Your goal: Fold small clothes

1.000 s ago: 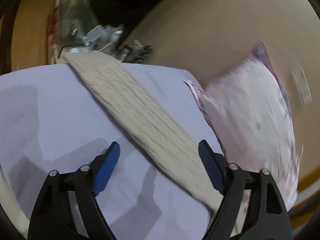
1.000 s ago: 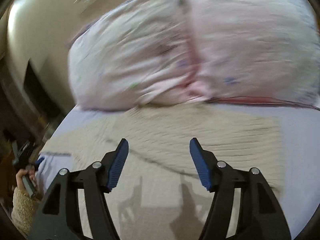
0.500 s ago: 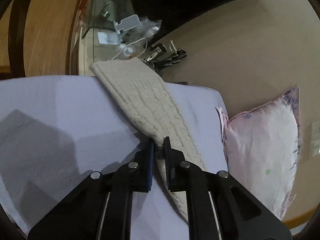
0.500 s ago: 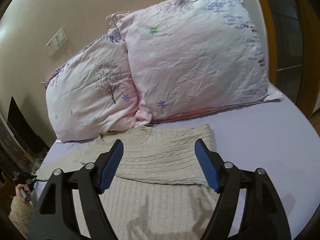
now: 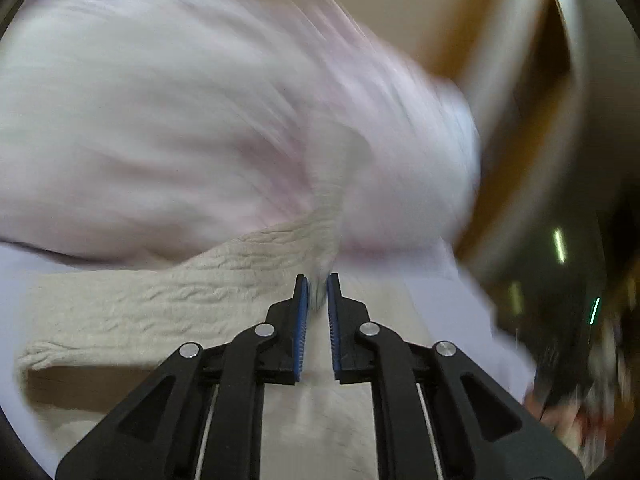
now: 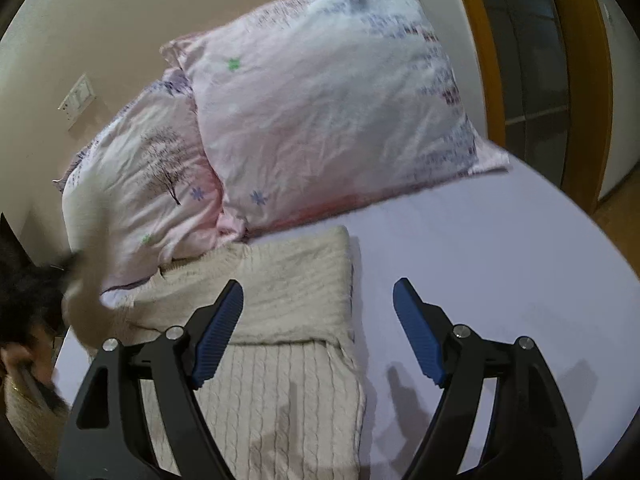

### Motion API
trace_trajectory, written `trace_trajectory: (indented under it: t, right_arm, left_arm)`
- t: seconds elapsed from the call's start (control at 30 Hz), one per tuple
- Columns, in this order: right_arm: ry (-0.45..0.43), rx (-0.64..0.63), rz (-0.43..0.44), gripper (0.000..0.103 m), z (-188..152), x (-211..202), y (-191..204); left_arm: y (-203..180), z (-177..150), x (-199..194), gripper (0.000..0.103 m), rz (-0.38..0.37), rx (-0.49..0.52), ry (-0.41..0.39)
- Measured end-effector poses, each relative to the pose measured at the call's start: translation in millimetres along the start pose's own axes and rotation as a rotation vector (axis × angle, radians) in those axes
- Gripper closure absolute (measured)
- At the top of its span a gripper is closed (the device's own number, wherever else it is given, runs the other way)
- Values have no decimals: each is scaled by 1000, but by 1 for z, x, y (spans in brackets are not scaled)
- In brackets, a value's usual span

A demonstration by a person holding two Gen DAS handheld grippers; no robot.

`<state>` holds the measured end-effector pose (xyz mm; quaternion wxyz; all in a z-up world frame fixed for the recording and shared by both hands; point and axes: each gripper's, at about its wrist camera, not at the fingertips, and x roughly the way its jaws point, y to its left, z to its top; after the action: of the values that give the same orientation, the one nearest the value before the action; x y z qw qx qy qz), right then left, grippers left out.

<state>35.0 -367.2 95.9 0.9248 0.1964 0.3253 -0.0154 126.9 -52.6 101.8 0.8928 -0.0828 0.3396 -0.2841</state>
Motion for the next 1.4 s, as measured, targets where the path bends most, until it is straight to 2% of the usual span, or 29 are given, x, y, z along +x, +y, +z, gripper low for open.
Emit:
trace_trajectory:
  t: [0.03,0.07,0.13,0.17,0.23,0.3,0.33,0.37,0.4,0.47,0.5,0.6,0.67,0.73,0.8,0.87,0.9,0.93,0.97,1.0,1.03,1.07,1.1,1.17,1.27,1.37,1.4]
  right_arm:
    - [10,5,-9,26,-2,0,-3]
    - [17,7,-12,26,-5,-3,-6]
    - [18,-6,-11,25,-12,-17,-14]
    - [18,-11,-7,23,-15,-22,-17]
    - [30,-1,60,20,-28,-39,-26]
    - [58,34,180,19,-43,-52,-34]
    - [76,58,251,19,-52,-60,-39]
    - [96,79,318,19,-61,-67,-42]
    - [124,98,397,19,-75,-77,-46]
    - [166,89,478,19,-95,-92,-48]
    - [200,57,506,19,-110,-103,-46]
    - [295,26,521,23,-143,-116,-46]
    - [358,74,509,31,-162,-111,-53]
    - [426,184,506,38,-182,-93,-67]
    - [474,272,539,48,-196,-74,-73]
    - [492,308,590,57,-207,-62,-71]
    - [492,321,627,59,-210,-57,-68]
    - [487,331,654,67,-211,-54,-67]
    - [479,342,683,82,-212,-51,-66]
    - [466,362,724,89,-215,-49,-66]
    - [456,375,745,95,-216,-50,-68]
    - [441,384,758,95,-217,-50,-69]
    - [421,386,773,95,-215,-53,-68]
    - [385,374,792,95,-208,-60,-65]
    - [309,326,824,96,-179,-73,-56]
    - [209,245,848,96,-132,-81,-36]
    - [165,213,855,96,-107,-80,-26]
  left_arm:
    - [-22,-13,29,94,-6,63,88]
    - [-32,-23,42,94,-1,92,125]
    - [-32,-35,40,94,-9,90,137]
    - [-25,-40,26,94,-7,71,128]
    - [-9,-45,-4,91,-4,33,100]
    - [7,-54,-49,72,-9,-6,57]
    - [16,-63,-74,51,-12,-24,34]
    - [23,-68,-88,39,-14,-38,22]
    - [32,-82,-117,38,-16,-63,6]
    - [47,-103,-154,31,-21,-110,-6]
    - [57,-120,-176,30,-39,-156,-7]
    - [75,-169,-223,28,-64,-265,-3]
    - [87,-198,-241,28,-35,-311,3]
    - [95,-224,-247,28,-22,-365,24]
    - [102,-245,-243,28,-46,-418,34]
    - [106,-261,-234,28,-84,-463,44]
    - [105,-266,-224,28,-115,-475,52]
    - [102,-269,-214,28,-138,-478,59]
    - [99,-270,-205,29,-156,-476,66]
    - [97,-270,-199,32,-172,-477,70]
    - [94,-270,-193,40,-194,-482,73]
    - [92,-272,-191,51,-213,-485,77]
    - [89,-273,-186,58,-227,-486,85]
    - [86,-274,-182,84,-226,-488,101]
    - [85,-269,-186,94,-223,-498,87]
    - [80,-240,-198,95,-232,-467,33]
    - [78,-220,-202,95,-212,-430,0]
